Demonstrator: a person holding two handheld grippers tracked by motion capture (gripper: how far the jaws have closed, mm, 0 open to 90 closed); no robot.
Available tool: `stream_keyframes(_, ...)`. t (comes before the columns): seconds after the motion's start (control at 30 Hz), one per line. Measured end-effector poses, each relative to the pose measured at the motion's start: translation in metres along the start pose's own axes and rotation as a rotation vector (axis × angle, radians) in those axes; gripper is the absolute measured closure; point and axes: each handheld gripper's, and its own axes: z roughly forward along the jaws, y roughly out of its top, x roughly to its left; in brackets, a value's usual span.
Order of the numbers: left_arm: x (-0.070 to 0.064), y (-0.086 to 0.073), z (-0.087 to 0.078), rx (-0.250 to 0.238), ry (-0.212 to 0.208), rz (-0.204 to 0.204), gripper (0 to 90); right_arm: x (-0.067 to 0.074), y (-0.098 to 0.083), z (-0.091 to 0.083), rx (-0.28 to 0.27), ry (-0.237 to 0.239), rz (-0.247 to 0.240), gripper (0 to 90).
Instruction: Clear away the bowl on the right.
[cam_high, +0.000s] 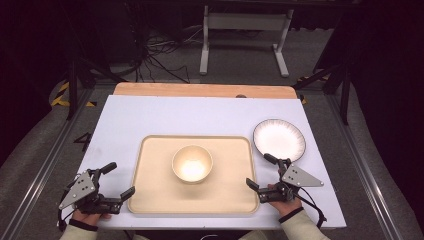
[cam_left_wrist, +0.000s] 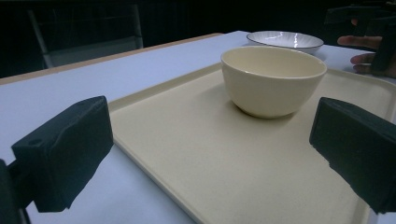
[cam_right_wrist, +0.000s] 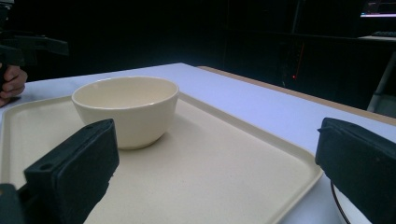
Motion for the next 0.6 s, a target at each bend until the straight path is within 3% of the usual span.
stream_keyframes(0.6,0.0003,0.0,0.0001,0.001,-0.002,0.0,0.2,-0.0016,0.0002,0.0004,-0.008,0.01,0.029,0.0)
